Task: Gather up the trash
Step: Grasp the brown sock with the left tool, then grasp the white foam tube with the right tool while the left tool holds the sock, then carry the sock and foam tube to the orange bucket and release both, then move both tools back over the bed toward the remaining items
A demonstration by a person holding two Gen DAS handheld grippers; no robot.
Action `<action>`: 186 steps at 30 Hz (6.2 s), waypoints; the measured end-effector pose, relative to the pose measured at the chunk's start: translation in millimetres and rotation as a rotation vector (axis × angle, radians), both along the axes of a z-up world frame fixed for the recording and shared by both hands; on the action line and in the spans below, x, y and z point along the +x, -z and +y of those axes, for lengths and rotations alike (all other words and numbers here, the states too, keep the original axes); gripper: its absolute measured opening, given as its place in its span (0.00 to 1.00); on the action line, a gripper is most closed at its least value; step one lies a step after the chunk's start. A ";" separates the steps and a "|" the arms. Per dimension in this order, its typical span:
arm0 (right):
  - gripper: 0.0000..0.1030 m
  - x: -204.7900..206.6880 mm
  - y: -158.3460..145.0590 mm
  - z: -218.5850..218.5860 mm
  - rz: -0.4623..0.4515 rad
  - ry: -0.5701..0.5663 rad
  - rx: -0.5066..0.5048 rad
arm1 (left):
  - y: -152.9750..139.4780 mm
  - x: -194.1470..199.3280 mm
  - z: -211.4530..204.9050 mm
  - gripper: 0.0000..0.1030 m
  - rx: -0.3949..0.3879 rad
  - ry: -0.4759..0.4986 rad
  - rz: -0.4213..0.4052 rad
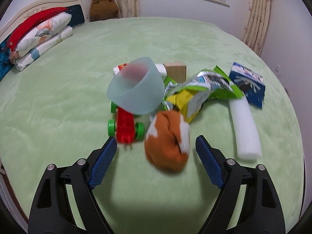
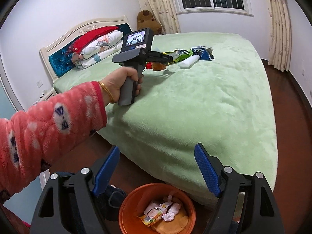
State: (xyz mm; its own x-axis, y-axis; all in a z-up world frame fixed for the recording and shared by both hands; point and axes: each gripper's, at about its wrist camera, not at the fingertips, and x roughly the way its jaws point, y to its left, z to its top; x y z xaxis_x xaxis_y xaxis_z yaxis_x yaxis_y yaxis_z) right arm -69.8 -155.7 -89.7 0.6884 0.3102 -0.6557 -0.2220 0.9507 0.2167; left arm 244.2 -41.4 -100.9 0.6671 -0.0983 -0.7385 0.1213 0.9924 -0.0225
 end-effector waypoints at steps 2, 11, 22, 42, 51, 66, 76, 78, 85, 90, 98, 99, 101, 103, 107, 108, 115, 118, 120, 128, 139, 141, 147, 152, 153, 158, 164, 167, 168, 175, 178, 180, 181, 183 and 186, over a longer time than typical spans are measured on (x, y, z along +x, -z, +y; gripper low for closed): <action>0.75 4.0 2.9 -1.0 0.007 -0.002 0.010 | 1.5 3.1 -0.7 0.39 -0.001 0.015 0.016; 0.75 10.7 7.3 -7.9 0.013 0.015 0.043 | -1.4 -1.6 -4.2 0.25 0.019 0.047 0.002; 0.75 20.5 6.8 -13.8 0.014 0.042 0.059 | -24.3 -52.3 15.8 0.24 -0.053 0.102 -0.061; 0.75 244.0 -26.3 -32.2 0.021 0.146 0.079 | -46.4 -134.2 59.9 0.24 -0.140 0.170 -0.123; 0.68 365.5 10.4 -12.8 0.228 0.273 -0.072 | -49.7 -145.1 73.7 0.24 -0.173 0.153 -0.132; 0.24 316.7 -2.2 -26.8 0.221 0.222 -0.013 | -55.7 -161.9 70.1 0.24 -0.191 0.173 -0.128; 0.24 182.6 -35.1 -41.3 0.106 0.157 -0.085 | -58.5 -200.3 59.6 0.24 -0.188 0.190 -0.116; 0.24 157.3 -38.9 -43.3 0.092 0.145 -0.086 | -57.0 -212.8 56.0 0.24 -0.183 0.195 -0.109; 0.24 57.4 -50.3 -32.0 0.030 0.088 -0.077 | -49.6 -259.4 44.0 0.24 -0.187 0.234 -0.078; 0.24 3.0 -45.5 -22.5 0.005 0.058 -0.088 | -40.4 -296.8 38.5 0.24 -0.187 0.264 -0.051; 0.24 -55.1 -14.0 -14.1 0.069 0.009 -0.097 | -4.4 -339.1 38.0 0.24 -0.181 0.286 0.052; 0.24 -59.4 -8.0 -12.5 0.086 0.002 -0.093 | 4.4 -342.8 37.3 0.24 -0.178 0.287 0.078; 0.24 -65.9 5.3 -9.8 0.124 -0.014 -0.082 | 20.0 -348.3 36.4 0.24 -0.173 0.285 0.118; 0.24 -69.4 18.4 -7.5 0.161 -0.022 -0.074 | 37.9 -352.7 34.0 0.24 -0.165 0.281 0.167; 0.24 -73.8 55.1 -0.7 0.259 -0.044 -0.069 | 73.3 -360.3 26.0 0.24 -0.123 0.287 0.248; 0.25 -73.5 62.8 0.4 0.276 -0.047 -0.072 | 86.5 -360.8 23.1 0.24 -0.101 0.283 0.283; 0.25 -65.8 137.5 0.8 0.486 -0.039 -0.049 | 150.0 -358.6 10.4 0.24 -0.055 0.256 0.464; 0.25 -63.5 167.4 -0.1 0.565 -0.026 -0.038 | 179.2 -355.4 4.9 0.24 -0.054 0.245 0.557; 0.25 -61.6 180.3 -0.2 0.598 -0.022 -0.036 | 197.1 -352.7 4.2 0.24 -0.057 0.229 0.615; 0.34 -47.6 202.5 0.1 0.638 -0.002 -0.042 | 223.6 -348.3 -4.1 0.27 -0.041 0.214 0.682; 0.69 -47.9 204.2 -17.5 0.621 0.048 -0.067 | 228.6 -339.4 1.4 0.77 -0.027 0.157 0.664; 0.69 -49.3 203.7 -19.7 0.625 0.059 -0.060 | 227.6 -339.7 0.7 0.77 -0.025 0.157 0.659; 0.69 -47.9 189.2 -26.4 0.584 0.081 -0.045 | 205.5 -339.1 0.4 0.77 -0.011 0.156 0.606; 0.70 -44.3 159.3 -27.1 0.510 0.080 -0.038 | 179.3 -332.3 5.2 0.77 -0.008 0.159 0.536; 0.70 -43.1 153.8 -26.4 0.493 0.079 -0.039 | 170.0 -330.5 6.5 0.77 -0.012 0.160 0.512; 0.71 -33.7 115.6 -26.1 0.396 0.073 -0.025 | 124.3 -320.5 14.1 0.77 -0.042 0.150 0.397; 0.72 -22.4 68.8 -30.0 0.265 0.069 -0.001 | 63.0 -306.6 21.1 0.77 -0.062 0.162 0.201; 0.73 -17.3 46.3 -31.5 0.178 0.069 -0.011 | 36.9 -296.8 23.1 0.80 -0.058 0.168 0.107; 0.73 -15.5 39.2 -32.7 0.155 0.071 -0.012 | 27.6 -290.6 24.0 0.82 -0.059 0.163 0.074; 0.73 -0.6 4.9 -45.9 0.032 0.118 0.023 | -27.5 -227.9 35.0 0.85 -0.098 0.126 -0.080; 0.73 10.5 2.6 -45.0 0.024 0.120 0.020 | -45.9 -182.3 37.8 0.86 -0.122 0.105 -0.143; 0.73 16.2 4.0 -41.3 0.023 0.117 0.013 | -51.6 -148.8 40.4 0.86 -0.153 0.093 -0.189; 0.73 19.0 4.0 -41.4 0.023 0.117 0.010 | -54.0 -128.6 42.6 0.86 -0.162 0.072 -0.201; 0.73 23.5 6.2 -41.5 0.022 0.116 0.011 | -55.9 -91.9 45.4 0.86 -0.193 0.056 -0.190; 0.73 31.0 9.4 -42.1 0.025 0.121 0.015 | -51.5 -34.7 46.1 0.86 -0.201 0.026 -0.149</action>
State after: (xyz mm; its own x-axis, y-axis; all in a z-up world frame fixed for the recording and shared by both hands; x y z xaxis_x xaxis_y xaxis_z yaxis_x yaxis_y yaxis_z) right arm -38.8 -197.9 -99.0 0.7052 0.2356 -0.6687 -0.0998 0.9668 0.2353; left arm 209.5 4.7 -49.4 0.7622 -0.2518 -0.5964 0.1634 0.9662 -0.1992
